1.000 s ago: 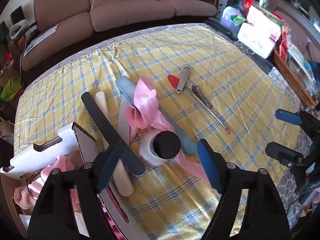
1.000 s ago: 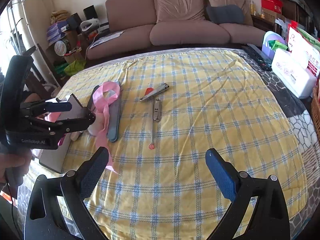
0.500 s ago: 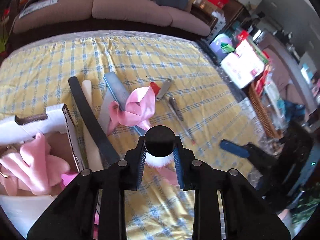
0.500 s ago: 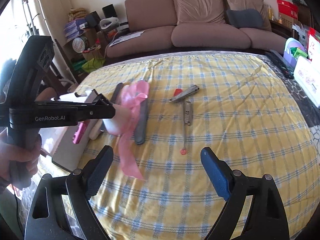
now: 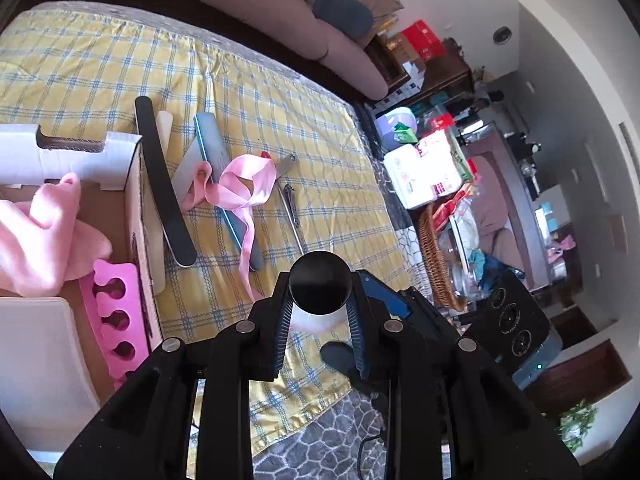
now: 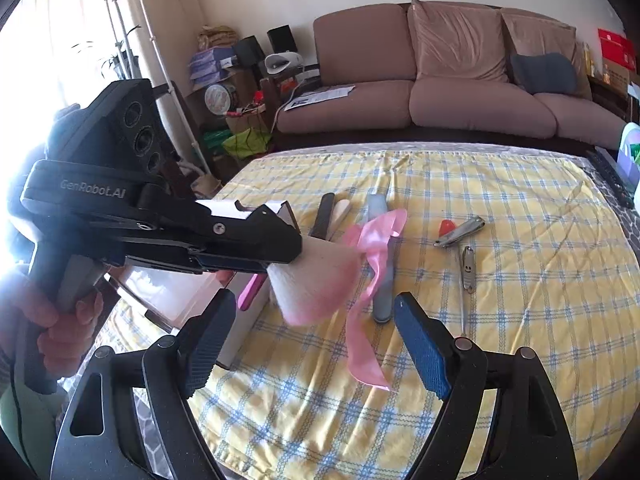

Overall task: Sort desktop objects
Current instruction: 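Lift the brush with the left tool while the right tool grasps the silver nail clipper, then lower the brush into the box and open the left tool while the right tool carries the clipper over, then open the right tool to drop the nail clipper into the box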

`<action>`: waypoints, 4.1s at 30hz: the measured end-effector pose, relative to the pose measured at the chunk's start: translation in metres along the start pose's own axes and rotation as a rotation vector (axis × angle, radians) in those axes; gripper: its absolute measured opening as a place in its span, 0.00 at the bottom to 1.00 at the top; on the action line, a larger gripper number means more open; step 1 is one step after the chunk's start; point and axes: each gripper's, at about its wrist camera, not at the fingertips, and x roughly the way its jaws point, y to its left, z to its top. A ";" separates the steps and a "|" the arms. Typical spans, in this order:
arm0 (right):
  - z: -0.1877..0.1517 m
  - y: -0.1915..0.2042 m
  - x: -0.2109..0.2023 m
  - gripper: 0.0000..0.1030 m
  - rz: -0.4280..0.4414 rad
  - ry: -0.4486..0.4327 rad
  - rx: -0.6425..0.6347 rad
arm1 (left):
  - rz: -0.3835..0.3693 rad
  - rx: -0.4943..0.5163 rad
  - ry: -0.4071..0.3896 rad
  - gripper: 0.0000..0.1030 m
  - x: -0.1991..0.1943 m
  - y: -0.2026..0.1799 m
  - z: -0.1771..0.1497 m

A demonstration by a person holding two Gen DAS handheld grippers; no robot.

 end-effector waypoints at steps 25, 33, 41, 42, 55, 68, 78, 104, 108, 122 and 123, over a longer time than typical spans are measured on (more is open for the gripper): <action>0.054 -0.128 0.111 0.43 -0.272 0.153 0.227 | 0.050 0.080 -0.078 0.24 -0.058 0.025 0.027; 0.061 -0.138 0.153 0.43 -0.431 0.231 0.289 | 0.040 0.076 -0.077 0.24 -0.059 0.035 0.030; 0.069 -0.129 0.140 0.15 -0.444 0.181 0.237 | 0.057 0.056 -0.091 0.24 -0.081 0.050 0.026; 0.070 -0.125 0.136 0.14 -0.428 0.170 0.230 | 0.061 0.050 -0.097 0.24 -0.085 0.053 0.025; 0.087 -0.069 0.063 0.13 -0.269 0.057 0.151 | 0.057 -0.043 -0.194 0.24 -0.136 0.090 0.012; 0.116 0.071 0.056 0.13 -0.024 0.061 -0.047 | 0.042 -0.163 -0.174 0.24 -0.119 0.149 0.017; 0.090 0.122 0.136 0.13 -0.041 0.249 -0.117 | 0.114 -0.234 -0.138 0.25 -0.093 0.187 0.020; 0.102 0.144 0.168 0.26 -0.172 0.334 -0.239 | 0.092 -0.253 -0.188 0.61 -0.121 0.188 0.019; 0.104 0.128 0.145 0.37 -0.172 0.300 -0.187 | 0.108 -0.228 -0.159 0.61 -0.103 0.183 0.019; 0.079 0.082 0.094 0.46 -0.172 0.249 -0.087 | 0.337 0.022 -0.171 0.88 -0.106 0.106 0.002; 0.077 0.082 0.093 0.46 -0.171 0.251 -0.090 | 0.356 0.046 -0.178 0.89 -0.108 0.098 -0.001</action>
